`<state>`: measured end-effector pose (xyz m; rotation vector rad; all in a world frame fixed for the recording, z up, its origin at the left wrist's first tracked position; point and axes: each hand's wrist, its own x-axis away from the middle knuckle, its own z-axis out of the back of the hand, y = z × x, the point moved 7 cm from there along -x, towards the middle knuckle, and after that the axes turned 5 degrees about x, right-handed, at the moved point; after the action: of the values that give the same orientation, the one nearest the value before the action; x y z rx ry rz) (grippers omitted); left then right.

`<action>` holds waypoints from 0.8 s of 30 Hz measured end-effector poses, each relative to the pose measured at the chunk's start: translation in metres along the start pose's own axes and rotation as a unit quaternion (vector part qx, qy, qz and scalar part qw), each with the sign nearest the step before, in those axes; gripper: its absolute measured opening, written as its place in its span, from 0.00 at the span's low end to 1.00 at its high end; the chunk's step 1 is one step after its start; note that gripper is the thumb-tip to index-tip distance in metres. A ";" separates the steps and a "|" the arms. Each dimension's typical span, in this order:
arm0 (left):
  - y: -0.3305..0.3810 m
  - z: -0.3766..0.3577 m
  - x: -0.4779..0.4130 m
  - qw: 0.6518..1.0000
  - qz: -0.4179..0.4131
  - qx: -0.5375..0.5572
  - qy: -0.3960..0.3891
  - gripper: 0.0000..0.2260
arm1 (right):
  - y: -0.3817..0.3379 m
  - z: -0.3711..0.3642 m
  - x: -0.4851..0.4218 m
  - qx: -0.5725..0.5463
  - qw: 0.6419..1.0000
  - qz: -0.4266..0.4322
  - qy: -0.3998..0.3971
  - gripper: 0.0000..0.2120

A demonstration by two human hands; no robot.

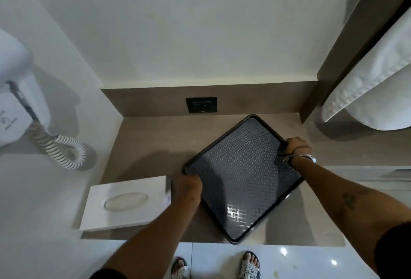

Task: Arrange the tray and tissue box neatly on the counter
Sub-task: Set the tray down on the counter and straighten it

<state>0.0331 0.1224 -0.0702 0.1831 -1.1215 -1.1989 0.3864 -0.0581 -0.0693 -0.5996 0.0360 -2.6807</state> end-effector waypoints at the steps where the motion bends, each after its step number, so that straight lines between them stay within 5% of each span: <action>1: 0.015 0.002 -0.015 0.999 -0.053 -0.001 0.012 0.14 | 0.005 -0.002 0.008 -0.041 0.999 -0.011 -0.010 0.18; 4: 0.056 0.007 -0.042 0.991 -0.132 -0.028 0.007 0.06 | 0.027 -0.023 0.029 -0.090 0.994 -0.046 -0.039 0.16; 7: 0.069 0.003 -0.069 0.991 -0.127 0.014 -0.031 0.04 | 0.031 -0.040 0.047 -0.129 0.988 -0.076 -0.033 0.15; 11: 0.071 -0.011 -0.092 0.992 -0.100 0.030 -0.069 0.15 | 0.039 -0.067 0.055 -0.155 0.981 -0.105 -0.046 0.14; 14: 0.064 -0.018 -0.093 0.992 -0.091 0.031 -0.085 0.05 | 0.037 -0.077 0.055 -0.162 0.980 -0.109 -0.044 0.14; 17: 0.059 -0.017 -0.095 0.989 -0.123 0.006 -0.086 0.16 | 0.036 -0.078 0.055 -0.159 0.981 -0.104 -0.031 0.13; 19: 0.060 -0.015 -0.087 0.981 -0.168 -0.055 -0.078 0.02 | 0.034 -0.079 0.062 -0.129 0.987 -0.092 -0.018 0.13; 21: 0.056 -0.014 -0.074 0.965 -0.209 -0.153 -0.039 0.29 | 0.029 -0.073 0.080 -0.038 0.996 -0.083 0.019 0.17; 24: 0.046 -0.024 -0.022 0.929 -0.333 -0.159 -0.037 0.35 | 0.015 -0.068 0.116 0.052 0.990 -0.023 0.129 0.29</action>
<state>0.0825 0.1492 -0.0646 0.2830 -0.9315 -1.9910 0.2674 -0.1195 -0.0860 -0.2226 -0.0466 -2.7668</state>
